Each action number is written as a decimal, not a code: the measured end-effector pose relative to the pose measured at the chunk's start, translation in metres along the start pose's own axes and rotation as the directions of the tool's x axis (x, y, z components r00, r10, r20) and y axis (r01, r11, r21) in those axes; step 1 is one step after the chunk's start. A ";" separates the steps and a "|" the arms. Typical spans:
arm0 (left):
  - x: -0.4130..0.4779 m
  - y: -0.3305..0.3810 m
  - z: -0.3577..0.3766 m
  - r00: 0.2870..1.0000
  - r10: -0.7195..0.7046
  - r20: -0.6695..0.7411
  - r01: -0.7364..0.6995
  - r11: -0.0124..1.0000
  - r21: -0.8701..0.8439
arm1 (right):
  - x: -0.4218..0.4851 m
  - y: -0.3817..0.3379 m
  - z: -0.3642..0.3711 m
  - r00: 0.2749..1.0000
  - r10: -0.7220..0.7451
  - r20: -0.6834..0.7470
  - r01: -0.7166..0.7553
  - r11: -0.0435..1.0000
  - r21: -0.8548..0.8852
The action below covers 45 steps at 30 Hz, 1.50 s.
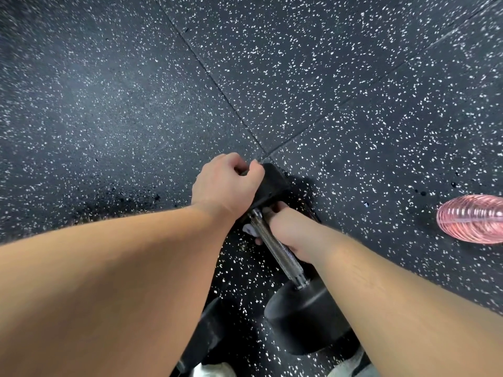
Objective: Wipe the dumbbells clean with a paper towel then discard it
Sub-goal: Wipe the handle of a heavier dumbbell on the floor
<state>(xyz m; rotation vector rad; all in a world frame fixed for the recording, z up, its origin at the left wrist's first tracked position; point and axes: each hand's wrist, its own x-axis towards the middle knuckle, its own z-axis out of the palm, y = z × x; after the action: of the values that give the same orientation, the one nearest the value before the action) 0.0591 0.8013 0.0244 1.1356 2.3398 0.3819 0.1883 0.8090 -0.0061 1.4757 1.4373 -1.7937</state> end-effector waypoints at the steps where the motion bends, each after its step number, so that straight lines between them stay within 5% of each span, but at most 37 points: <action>1: 0.000 0.000 0.000 1.000 0.000 0.001 0.000 1.000 0.000 | -0.001 0.006 0.000 0.999 -0.022 0.040 0.022 1.000 0.013; 5: -0.001 -0.001 -0.001 1.000 0.007 -0.001 -0.007 1.000 -0.003 | -0.008 0.024 0.000 0.982 -0.102 0.160 0.075 0.983 0.167; 9: -0.001 -0.001 -0.001 1.000 0.014 -0.006 -0.014 1.000 -0.005 | -0.011 0.040 -0.014 0.946 -0.044 0.322 0.002 0.991 0.132; 12: -0.001 -0.001 -0.001 1.000 0.012 -0.008 -0.012 1.000 -0.008 | -0.012 0.048 -0.025 0.957 -0.083 0.277 0.146 0.966 -0.215; 15: -0.001 -0.001 -0.001 1.000 0.017 -0.015 -0.017 1.000 0.004 | -0.020 0.042 -0.034 0.966 -0.091 0.243 0.218 0.792 -0.570; 19: -0.001 -0.001 -0.001 1.000 0.014 -0.010 -0.014 1.000 -0.006 | -0.031 0.036 -0.038 0.962 -0.047 0.268 0.227 0.680 -0.697; 34: -0.009 -0.018 -0.008 0.995 0.098 -0.012 -0.098 0.994 -0.039 | -0.044 0.043 -0.029 0.976 -0.011 0.216 0.145 0.774 -0.616; 45: -0.003 -0.017 -0.041 0.945 -0.084 0.315 0.066 0.995 0.070 | -0.039 0.030 0.003 0.993 -0.099 -0.062 0.058 0.879 -0.473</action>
<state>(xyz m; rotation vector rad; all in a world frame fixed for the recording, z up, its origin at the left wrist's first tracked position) 0.0272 0.7876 0.0517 1.0440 2.1120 0.0932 0.2249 0.7842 0.0154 1.2590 1.8383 -1.2984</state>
